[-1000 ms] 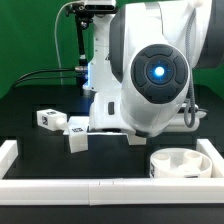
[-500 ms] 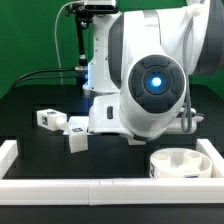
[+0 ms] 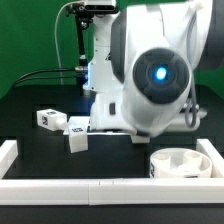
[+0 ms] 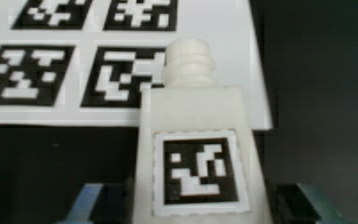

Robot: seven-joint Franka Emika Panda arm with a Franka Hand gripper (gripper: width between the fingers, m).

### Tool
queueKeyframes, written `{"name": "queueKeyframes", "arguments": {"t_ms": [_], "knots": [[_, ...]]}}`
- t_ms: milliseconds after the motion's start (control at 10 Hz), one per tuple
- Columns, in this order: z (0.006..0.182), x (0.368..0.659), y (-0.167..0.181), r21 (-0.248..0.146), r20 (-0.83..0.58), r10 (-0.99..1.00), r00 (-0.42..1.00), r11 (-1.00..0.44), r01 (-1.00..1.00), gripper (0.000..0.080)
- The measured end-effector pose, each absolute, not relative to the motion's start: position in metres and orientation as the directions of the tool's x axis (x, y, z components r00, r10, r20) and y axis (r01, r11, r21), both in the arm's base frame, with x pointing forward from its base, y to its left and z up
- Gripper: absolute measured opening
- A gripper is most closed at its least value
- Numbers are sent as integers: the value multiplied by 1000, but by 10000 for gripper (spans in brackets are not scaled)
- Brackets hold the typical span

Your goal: Assemble stool

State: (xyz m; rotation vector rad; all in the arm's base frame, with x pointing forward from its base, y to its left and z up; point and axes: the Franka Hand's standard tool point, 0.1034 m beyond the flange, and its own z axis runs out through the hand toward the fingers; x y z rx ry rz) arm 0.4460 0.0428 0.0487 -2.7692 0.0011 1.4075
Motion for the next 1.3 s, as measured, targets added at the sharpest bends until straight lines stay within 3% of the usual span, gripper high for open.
{"name": "queueKeyframes", "arguments": {"t_ms": [200, 800, 1000, 1300], "knots": [[89, 486, 53, -50, -694, 37, 719, -999, 3, 333], [91, 501, 54, -46, -358, 22, 933, -999, 6, 333], [127, 533, 68, -47, -177, 96, 980, -995, 89, 333], [129, 540, 68, -41, 9, 89, 996, -995, 89, 333]]}}
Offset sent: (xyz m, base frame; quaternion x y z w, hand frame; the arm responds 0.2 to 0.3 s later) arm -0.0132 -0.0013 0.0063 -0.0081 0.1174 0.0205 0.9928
